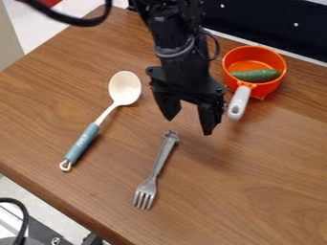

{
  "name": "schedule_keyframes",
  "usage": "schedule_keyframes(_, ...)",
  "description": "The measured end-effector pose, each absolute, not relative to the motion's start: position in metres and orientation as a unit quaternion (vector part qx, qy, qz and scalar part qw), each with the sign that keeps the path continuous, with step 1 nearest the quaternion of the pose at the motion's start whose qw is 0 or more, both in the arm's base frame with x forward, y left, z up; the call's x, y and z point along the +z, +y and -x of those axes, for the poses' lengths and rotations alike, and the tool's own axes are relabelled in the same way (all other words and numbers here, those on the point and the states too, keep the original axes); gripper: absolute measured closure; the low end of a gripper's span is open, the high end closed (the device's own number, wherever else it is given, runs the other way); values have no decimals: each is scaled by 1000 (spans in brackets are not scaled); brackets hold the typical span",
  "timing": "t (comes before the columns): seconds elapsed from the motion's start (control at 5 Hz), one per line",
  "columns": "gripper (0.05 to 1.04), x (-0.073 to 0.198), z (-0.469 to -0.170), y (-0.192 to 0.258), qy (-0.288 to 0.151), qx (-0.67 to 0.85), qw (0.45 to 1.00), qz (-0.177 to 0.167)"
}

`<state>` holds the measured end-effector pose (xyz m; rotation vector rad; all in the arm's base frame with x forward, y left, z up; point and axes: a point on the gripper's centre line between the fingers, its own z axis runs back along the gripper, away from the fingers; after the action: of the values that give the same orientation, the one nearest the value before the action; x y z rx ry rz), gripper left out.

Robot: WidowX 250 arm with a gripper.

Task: Put the fork to the orange pot

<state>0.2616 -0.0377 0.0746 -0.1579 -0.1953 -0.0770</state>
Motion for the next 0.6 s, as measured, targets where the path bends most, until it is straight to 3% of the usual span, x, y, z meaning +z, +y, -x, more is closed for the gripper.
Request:
schedule_keyframes(0.2, 86, 66, -250, -31, -87, 19, 994, 65)
schedule_keyframes(0.4, 86, 64, -247, -23, -102, 94, 990, 29)
schedule_keyframes(0.6, 86, 56, -243, -18, -73, 109, 991, 7)
